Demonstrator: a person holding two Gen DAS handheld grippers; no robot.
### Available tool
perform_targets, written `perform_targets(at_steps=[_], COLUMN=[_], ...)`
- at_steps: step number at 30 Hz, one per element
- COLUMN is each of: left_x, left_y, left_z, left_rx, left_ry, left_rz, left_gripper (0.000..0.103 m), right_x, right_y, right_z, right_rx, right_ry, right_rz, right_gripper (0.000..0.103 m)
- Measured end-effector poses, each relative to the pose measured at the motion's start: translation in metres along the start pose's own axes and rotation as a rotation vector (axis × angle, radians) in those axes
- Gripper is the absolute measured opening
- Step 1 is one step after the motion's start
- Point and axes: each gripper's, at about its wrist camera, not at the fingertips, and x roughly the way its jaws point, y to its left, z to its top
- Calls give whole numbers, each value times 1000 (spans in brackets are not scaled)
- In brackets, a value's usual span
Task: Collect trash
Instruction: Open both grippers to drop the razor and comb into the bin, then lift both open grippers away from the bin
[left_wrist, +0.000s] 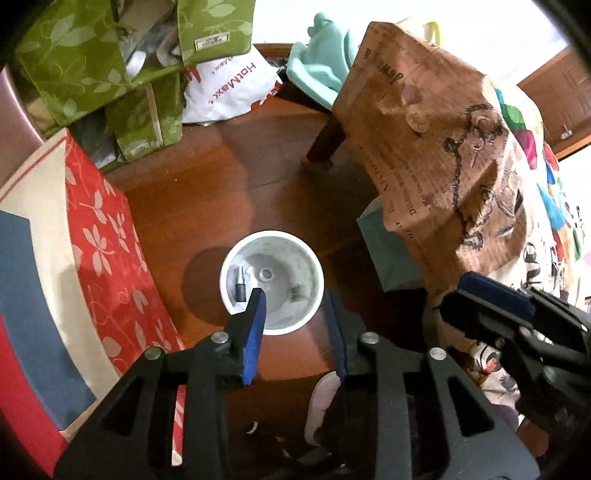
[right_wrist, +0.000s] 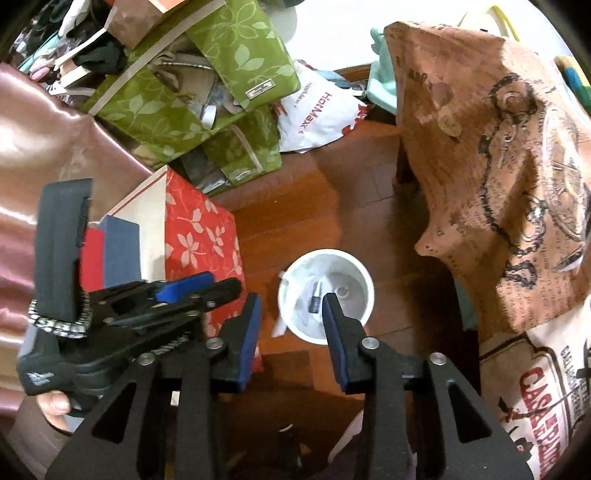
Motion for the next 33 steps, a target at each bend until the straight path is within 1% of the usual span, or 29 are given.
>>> perform_targets(at_steps=[4,7,11,14,18,24,28,33], left_x=[-24,-43,-76,-97,-127,-173,-205,-236], left_y=[-6,-12,-24,-33,-46,-78,-104,-139], left_z=[-7,-14,-26,-33,-42,-58,-69,-86], left_rx=[35,63,94,123,144,194,238,296], left_ry=[-46,-84,-145,-189,-244,-339,-409,-480], left_rz=[9,22,17,31,14,-4,-20,-52], left_gripper=[32,32,32,32,32,32,32,32], right_x=[-12,-29,-58,-83,-124,-181,-216,-255], right_y=[-3,-1,3,9,17,25,24,10], right_z=[-6,-11,-19,-26,-38,-60,-75,-98], right_rx=[-2,-21,-45,-60,-82,-97,-97,-76], right_ry=[-13,-45,-103,-160,-253,-383,-464,-552], right_rz=[-10,-30,-51,-64,-80,-100,-117,-133], right_gripper=[31,31,31,31,31,31,31,32])
